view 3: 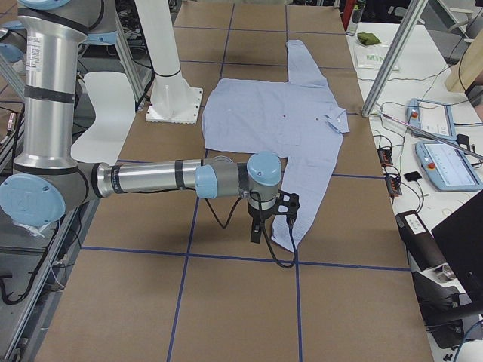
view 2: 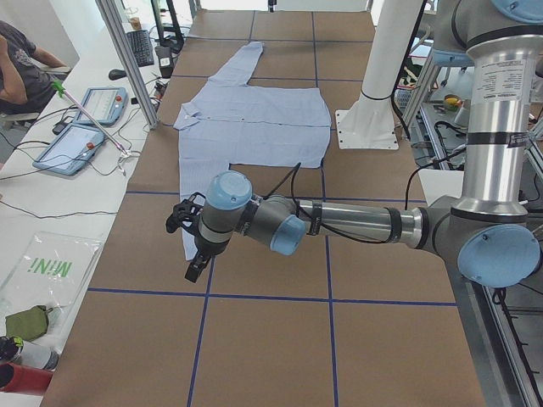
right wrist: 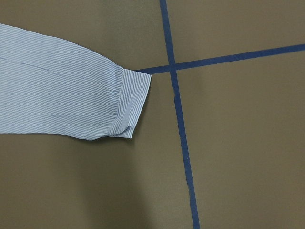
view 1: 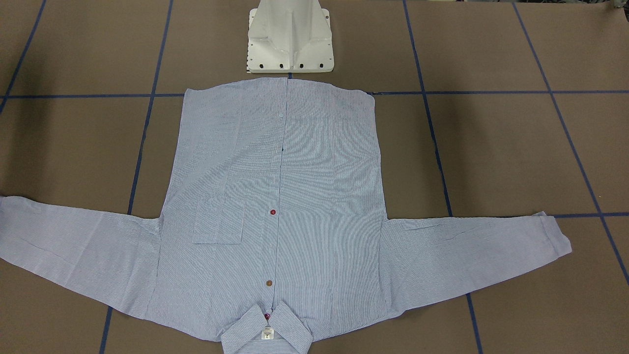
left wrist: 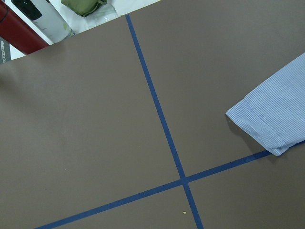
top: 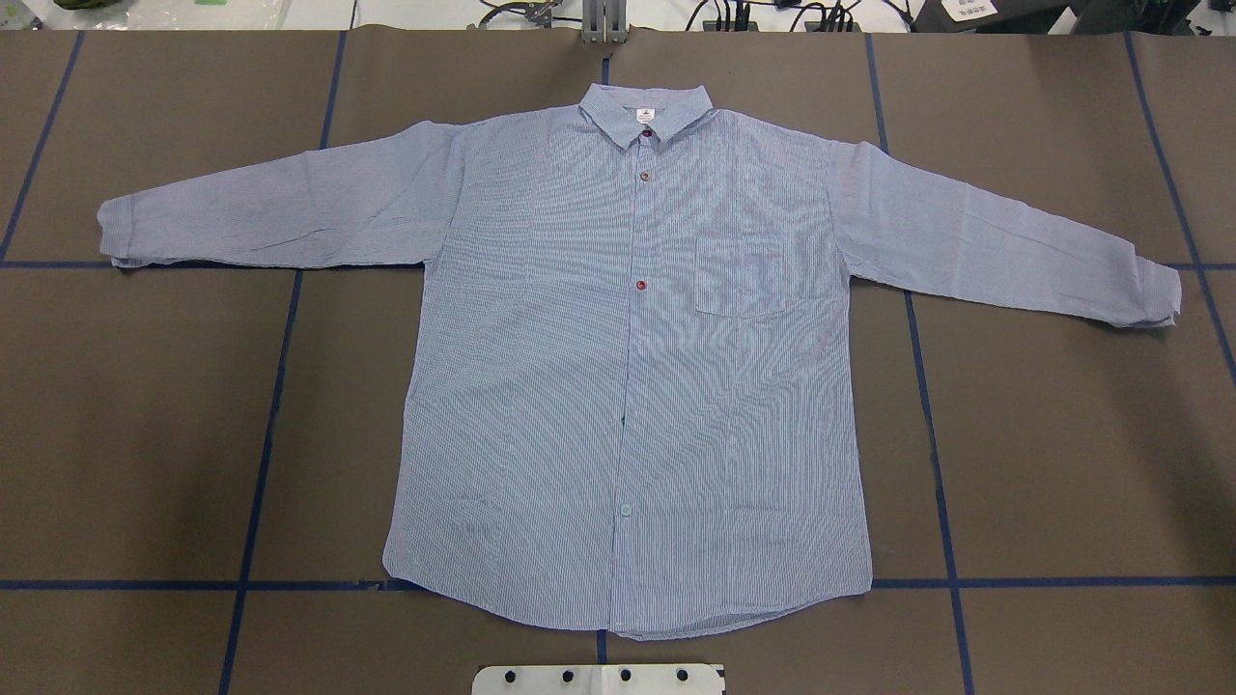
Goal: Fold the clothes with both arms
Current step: 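Move the right gripper down to the cuff of the sleeve nearest it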
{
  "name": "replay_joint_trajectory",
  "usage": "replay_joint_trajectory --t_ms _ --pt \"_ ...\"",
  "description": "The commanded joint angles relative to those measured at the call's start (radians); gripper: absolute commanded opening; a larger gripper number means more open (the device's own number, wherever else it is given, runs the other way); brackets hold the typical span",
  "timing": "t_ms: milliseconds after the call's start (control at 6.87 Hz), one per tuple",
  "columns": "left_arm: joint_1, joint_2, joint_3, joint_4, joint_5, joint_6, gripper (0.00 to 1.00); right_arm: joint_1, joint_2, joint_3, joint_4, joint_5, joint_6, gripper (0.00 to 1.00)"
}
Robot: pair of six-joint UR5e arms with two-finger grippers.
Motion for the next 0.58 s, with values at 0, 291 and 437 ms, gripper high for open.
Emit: replay_joint_trajectory --t_ms 0,291,437 --pt "0.000 -0.003 -0.015 0.032 -0.015 0.000 1.00 -0.001 0.003 0.001 0.006 0.001 -0.004 1.00" --pt "0.000 0.060 -0.039 0.018 -0.023 -0.001 1.00 -0.005 0.006 -0.007 0.004 0.045 0.001 1.00" --pt "0.000 0.063 -0.051 0.021 -0.023 -0.003 1.00 -0.005 0.006 -0.022 0.026 0.050 -0.001 1.00"
